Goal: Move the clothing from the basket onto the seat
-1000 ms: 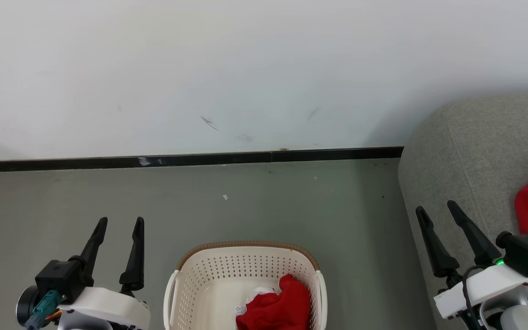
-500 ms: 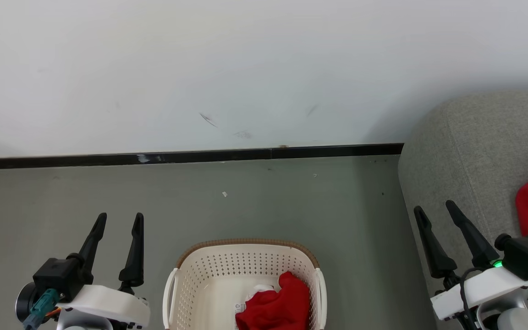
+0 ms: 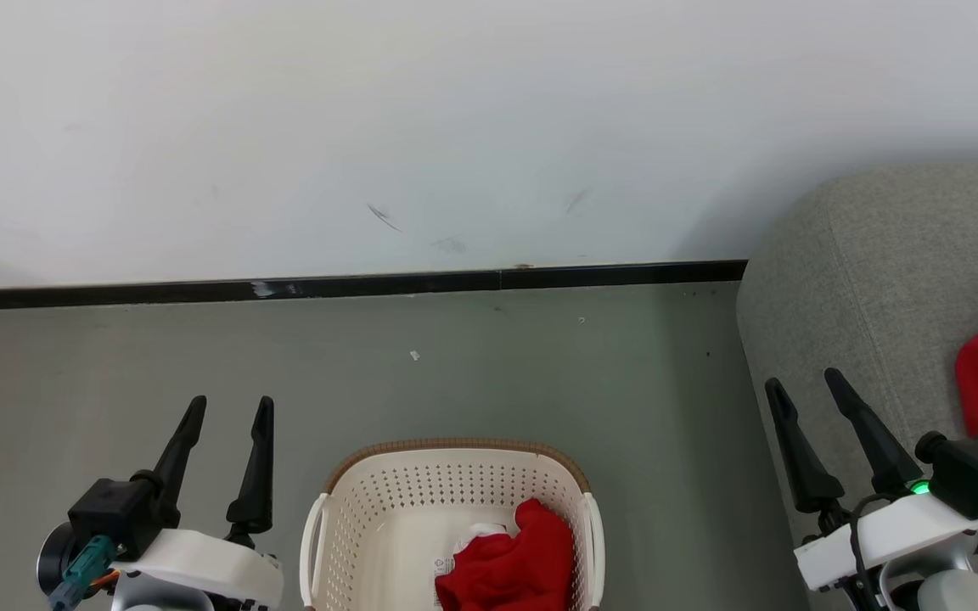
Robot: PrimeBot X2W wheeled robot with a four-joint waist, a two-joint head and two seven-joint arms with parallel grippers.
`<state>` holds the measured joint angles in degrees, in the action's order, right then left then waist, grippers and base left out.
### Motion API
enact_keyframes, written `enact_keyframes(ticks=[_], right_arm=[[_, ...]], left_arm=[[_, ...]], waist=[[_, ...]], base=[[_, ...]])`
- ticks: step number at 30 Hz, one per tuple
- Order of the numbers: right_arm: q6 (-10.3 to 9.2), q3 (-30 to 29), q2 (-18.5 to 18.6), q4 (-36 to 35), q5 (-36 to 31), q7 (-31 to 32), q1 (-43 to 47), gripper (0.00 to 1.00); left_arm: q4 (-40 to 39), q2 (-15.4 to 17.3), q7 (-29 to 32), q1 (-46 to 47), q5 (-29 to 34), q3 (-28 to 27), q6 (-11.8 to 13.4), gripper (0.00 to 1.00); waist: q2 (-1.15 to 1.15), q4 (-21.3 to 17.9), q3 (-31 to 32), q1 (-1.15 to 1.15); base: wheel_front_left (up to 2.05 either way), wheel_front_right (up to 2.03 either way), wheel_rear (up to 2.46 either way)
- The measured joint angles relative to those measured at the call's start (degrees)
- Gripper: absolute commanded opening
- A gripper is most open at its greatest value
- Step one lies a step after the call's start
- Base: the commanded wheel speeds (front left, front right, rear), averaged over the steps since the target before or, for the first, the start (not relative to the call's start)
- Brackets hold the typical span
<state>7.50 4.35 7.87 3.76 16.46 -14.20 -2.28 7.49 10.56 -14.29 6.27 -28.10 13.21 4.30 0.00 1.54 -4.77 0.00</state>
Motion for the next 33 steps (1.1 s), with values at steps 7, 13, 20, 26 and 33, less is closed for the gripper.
enact_keyframes(ticks=[7, 13, 20, 26, 33], right_arm=[[0.00, -0.32, -0.29, -0.13, -0.01, 0.00, 0.00, 1.00], [0.00, -0.62, -0.40, -0.47, -0.08, 0.00, 0.01, 1.00], [0.00, -0.98, -0.52, -1.18, -0.54, 0.00, -0.01, 1.00], [0.00, -1.47, -0.54, -1.80, -1.11, 0.00, -0.15, 1.00], [0.00, -1.58, -0.54, -3.01, -1.42, 0.00, -0.90, 1.00]], left_arm=[[0.92, -0.19, 0.00, -0.01, 0.49, 0.33, -1.01, 1.00], [1.75, -0.30, 0.00, 0.00, 1.40, 0.77, -2.02, 1.00], [2.54, -0.49, 0.00, 0.09, 1.71, 1.10, -2.58, 1.00], [3.26, -0.55, 0.00, 0.62, 2.04, 1.54, -3.53, 1.00], [4.47, -0.37, 0.00, 2.77, 2.64, 2.55, -4.55, 1.00]], waist=[[0.00, -0.14, -0.69, 0.00], [0.00, -0.39, -1.62, 0.00], [0.00, -0.82, -2.95, 0.00], [0.00, -1.45, -4.69, 0.00], [0.00, -2.44, -7.26, 0.00]], base=[[0.00, 0.00, 0.00], [0.00, 0.00, 0.00], [0.00, 0.00, 0.00], [0.00, 0.00, 0.00], [0.00, 0.00, 0.00]])
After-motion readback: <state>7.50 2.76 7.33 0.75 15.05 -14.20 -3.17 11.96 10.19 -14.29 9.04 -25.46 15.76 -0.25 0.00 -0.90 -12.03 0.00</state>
